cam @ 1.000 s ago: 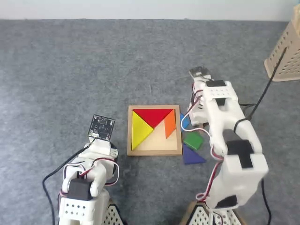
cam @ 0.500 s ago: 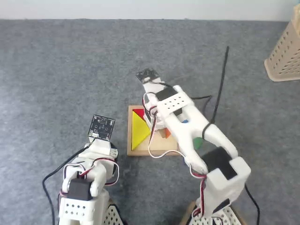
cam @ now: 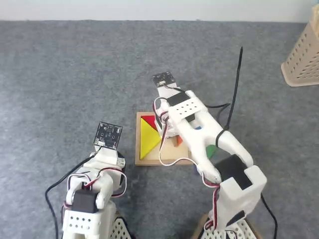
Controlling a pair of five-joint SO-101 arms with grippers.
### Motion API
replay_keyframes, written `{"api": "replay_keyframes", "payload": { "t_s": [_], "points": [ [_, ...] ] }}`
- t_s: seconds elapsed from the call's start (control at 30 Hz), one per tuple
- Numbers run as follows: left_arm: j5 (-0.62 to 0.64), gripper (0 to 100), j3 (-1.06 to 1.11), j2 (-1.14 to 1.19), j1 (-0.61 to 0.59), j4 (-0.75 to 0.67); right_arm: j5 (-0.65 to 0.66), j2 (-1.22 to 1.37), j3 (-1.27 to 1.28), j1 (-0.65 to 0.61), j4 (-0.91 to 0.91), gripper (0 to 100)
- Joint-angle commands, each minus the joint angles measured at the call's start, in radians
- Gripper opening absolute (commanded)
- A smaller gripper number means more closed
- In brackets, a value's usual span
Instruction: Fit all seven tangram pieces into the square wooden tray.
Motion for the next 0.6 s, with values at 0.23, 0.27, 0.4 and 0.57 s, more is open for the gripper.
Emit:
{"api": "replay_keyframes", "payload": {
  "t_s": [0.23, 0.27, 0.4, 0.57],
  "points": [
    [0.006, 1, -0.019, -0.021, -0.002, 0.006, -0.009, -0.054, -0.046, 0.015, 0.018, 14.0],
    [0.006, 1, -0.019, -0.021, -0.002, 0.006, -0.009, -0.074, -0.043, 0.015, 0.03, 13.9],
    [0.006, 1, -0.019, -0.021, -0.002, 0.006, -0.009, -0.179, -0.026, 0.015, 0.067, 13.8],
    [0.006, 1, -0.019, -0.021, -0.002, 0.006, 0.055, -0.251, 0.081, -0.012, -0.004, 13.7]
  ]
}}
